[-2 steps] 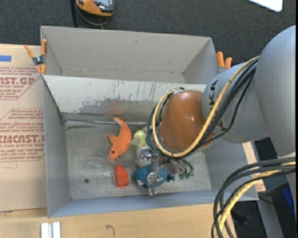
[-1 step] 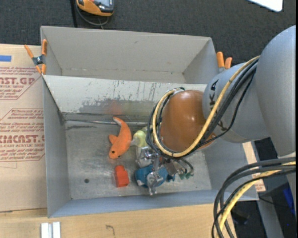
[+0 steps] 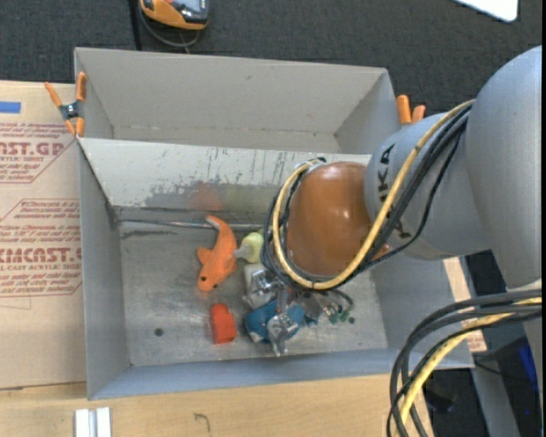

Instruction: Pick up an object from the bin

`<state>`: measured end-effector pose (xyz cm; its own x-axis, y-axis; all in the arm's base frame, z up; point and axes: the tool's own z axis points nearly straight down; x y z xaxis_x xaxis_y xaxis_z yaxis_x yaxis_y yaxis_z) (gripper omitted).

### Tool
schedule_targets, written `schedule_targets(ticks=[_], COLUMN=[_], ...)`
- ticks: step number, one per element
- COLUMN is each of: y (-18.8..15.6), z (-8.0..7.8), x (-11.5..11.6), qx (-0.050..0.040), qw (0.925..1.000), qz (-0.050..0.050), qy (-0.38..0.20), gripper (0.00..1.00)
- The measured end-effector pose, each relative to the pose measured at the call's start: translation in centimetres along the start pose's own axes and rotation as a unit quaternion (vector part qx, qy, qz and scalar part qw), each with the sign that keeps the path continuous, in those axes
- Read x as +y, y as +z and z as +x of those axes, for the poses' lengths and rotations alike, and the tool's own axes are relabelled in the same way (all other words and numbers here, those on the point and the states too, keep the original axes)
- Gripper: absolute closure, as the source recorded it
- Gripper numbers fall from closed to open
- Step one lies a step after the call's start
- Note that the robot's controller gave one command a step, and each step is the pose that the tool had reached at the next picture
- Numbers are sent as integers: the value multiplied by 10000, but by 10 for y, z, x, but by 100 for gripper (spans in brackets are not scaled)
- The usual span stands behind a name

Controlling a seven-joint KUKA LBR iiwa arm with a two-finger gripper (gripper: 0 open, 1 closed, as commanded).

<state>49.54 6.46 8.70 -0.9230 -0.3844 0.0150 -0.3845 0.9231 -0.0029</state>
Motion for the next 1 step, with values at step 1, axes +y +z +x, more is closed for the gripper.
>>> schedule_targets(ticks=[1], y=[-131], z=[3], x=[6], qx=[-69], qw=[9991], qz=[-25], qy=[427], gripper=[100])
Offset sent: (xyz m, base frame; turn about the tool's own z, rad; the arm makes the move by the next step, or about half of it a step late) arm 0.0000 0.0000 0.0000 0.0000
